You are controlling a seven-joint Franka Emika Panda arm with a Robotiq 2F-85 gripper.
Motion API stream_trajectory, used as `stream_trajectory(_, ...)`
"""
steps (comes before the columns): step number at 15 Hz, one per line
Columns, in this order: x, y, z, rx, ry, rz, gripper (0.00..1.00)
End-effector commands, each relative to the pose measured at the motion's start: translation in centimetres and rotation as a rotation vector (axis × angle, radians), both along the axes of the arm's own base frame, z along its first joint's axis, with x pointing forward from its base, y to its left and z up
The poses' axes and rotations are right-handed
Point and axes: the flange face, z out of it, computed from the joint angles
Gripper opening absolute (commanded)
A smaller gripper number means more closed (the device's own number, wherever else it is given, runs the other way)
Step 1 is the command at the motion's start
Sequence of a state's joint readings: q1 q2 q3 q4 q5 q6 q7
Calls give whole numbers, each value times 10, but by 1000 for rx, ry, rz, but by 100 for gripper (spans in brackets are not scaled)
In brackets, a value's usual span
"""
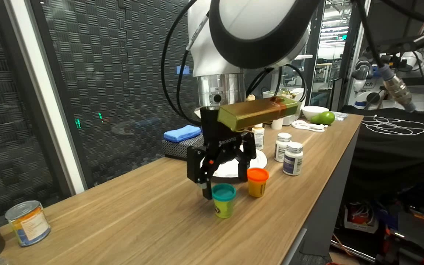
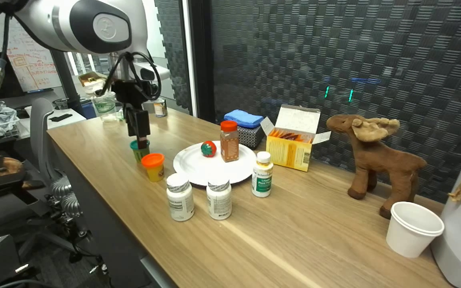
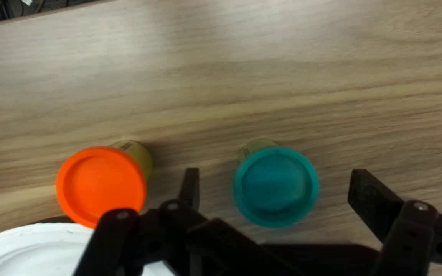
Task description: Place the containers and orange toy on the white plate
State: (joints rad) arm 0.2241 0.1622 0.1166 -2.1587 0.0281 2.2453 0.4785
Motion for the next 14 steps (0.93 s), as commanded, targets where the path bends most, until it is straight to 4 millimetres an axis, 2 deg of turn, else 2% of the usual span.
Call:
stream_trajectory(1,3,-1,-3,29,3,24,100)
stream_trajectory(3,4,-1,-7,27,12,32,100)
stream_trajectory(4,4,-1,-10,24,13,37,89)
stream_trajectory(5,5,0,-12,23,17,43,74)
stream_trajectory(8,8,1,-17,14,11,57,51)
stream_trajectory(11,7,2,-13,-4,-16,64,27)
stream_trajectory(14,2,-3,10,-27,-62,67,24)
